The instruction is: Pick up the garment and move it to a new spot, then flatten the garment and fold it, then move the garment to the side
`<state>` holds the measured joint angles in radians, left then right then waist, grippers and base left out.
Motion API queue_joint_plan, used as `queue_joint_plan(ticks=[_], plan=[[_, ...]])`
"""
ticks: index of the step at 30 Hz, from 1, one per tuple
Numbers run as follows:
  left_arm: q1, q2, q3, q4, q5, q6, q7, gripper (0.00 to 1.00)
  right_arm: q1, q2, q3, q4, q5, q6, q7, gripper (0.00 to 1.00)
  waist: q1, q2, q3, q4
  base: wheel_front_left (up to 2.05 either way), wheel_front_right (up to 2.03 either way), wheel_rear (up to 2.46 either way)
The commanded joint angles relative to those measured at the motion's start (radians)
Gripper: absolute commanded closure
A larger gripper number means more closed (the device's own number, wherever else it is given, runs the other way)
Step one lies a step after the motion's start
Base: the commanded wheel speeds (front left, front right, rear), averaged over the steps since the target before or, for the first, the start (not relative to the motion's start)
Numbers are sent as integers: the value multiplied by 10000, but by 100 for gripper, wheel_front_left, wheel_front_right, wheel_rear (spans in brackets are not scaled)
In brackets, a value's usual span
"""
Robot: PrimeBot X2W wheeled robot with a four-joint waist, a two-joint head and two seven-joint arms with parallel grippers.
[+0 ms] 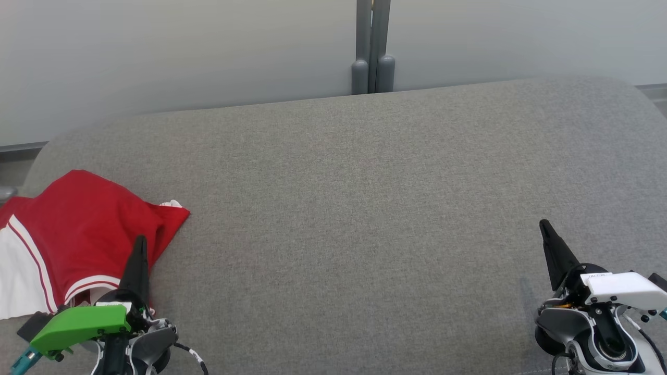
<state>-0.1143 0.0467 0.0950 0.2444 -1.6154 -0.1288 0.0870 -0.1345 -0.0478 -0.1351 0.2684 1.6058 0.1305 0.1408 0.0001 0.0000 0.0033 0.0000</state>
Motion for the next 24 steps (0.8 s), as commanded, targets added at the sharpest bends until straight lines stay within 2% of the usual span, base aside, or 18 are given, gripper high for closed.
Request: queue_joint_plan(ticks=[1,24], plan=[[95,69,24,-17,6,-50,28,100,84,-47,-14,-39,42,4,47,100,-1,0,0,0,0,0,0],[94,69,23,-17,6,-50,28,100,83,-47,-12,-39,42,4,47,100,-1,0,0,0,0,0,0]])
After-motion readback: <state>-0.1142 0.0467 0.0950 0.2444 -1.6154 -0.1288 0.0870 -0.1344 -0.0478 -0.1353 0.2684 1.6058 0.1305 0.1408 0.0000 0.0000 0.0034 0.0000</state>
